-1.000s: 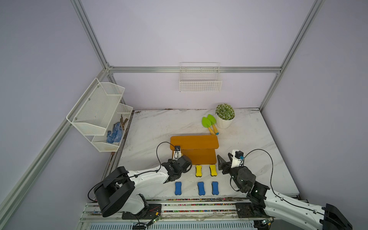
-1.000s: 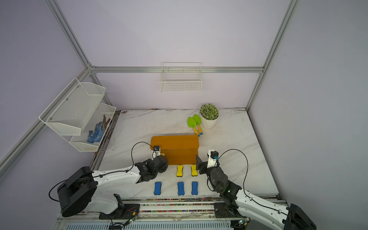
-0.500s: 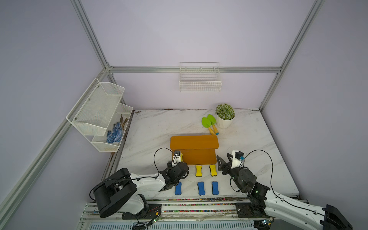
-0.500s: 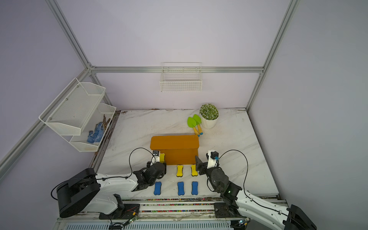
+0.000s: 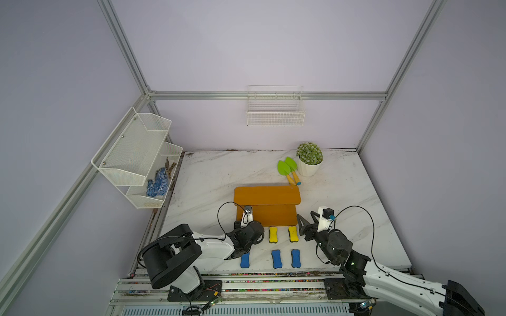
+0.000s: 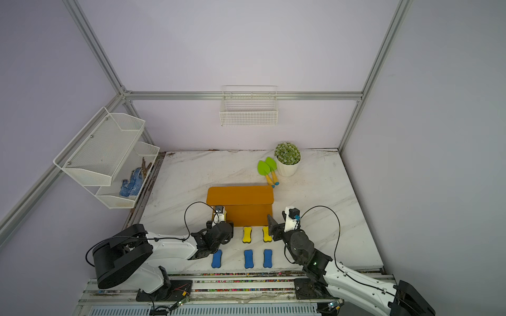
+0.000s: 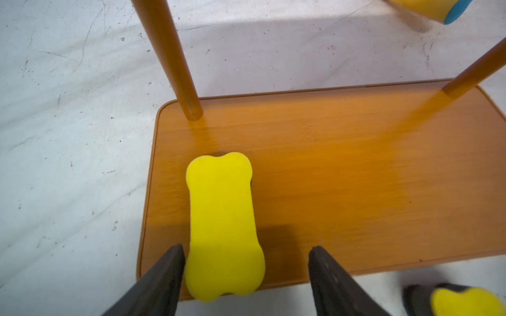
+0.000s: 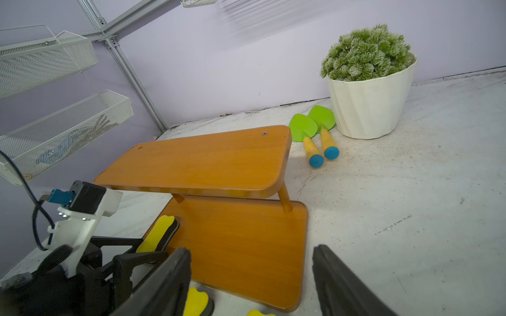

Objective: Remove the whiteboard erasers from the shelf
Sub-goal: Pick up the whiteboard eraser from the shelf.

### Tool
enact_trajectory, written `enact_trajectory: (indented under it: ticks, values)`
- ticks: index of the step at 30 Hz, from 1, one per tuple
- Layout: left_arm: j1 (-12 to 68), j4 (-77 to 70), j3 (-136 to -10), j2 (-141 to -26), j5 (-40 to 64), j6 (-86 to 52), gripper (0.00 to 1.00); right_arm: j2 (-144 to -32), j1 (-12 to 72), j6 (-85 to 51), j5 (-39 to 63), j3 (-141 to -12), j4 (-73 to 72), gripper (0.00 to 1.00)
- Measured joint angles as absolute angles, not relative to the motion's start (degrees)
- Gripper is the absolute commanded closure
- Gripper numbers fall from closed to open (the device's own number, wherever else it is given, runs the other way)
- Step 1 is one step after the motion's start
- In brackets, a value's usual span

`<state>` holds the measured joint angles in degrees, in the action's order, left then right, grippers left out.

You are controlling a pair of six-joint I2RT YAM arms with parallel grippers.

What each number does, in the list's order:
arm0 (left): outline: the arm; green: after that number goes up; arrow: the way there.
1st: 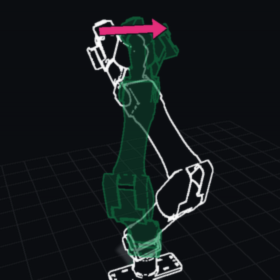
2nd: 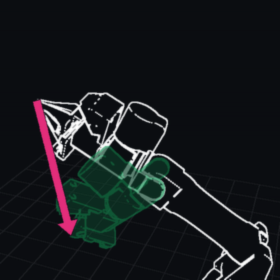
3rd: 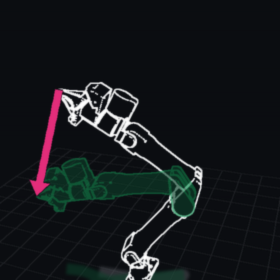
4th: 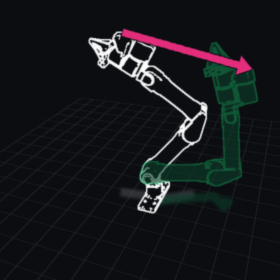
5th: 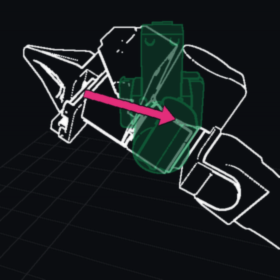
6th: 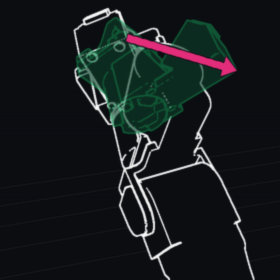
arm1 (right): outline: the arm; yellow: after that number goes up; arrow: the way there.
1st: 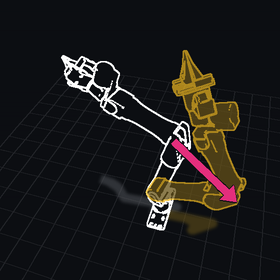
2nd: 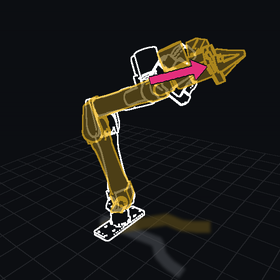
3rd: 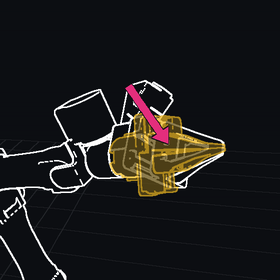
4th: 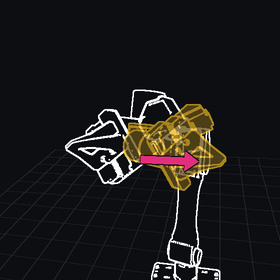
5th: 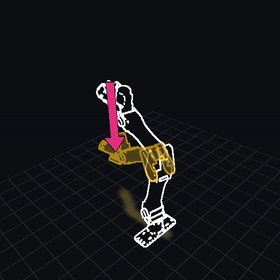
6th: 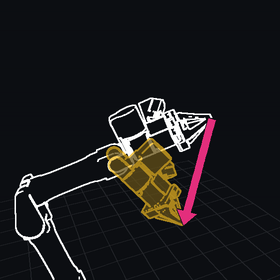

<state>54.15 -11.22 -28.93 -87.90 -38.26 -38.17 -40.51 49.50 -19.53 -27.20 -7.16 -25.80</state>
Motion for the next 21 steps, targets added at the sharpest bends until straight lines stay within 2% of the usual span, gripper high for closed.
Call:
enact_trajectory:
  ticks: [11, 17, 21]
  values:
    - [54.2, -12.2, -28.9, -88.4, -39.3, -38.5, 0.27, -41.3, 49.5, -20.4, -27.0, -6.8, -26.2, 0.26]
    - [54.1, -13.3, -28.9, -88.9, -39.5, -38.9, 0.34, -41.6, 49.5, -20.6, -26.5, -6.5, -26.4, 0.25]
    - [53.8, -13.8, -28.9, -89.6, -39.5, -39.4, 0.35, -42.0, 49.5, -20.7, -26.1, -6.4, -26.6, 0.25]
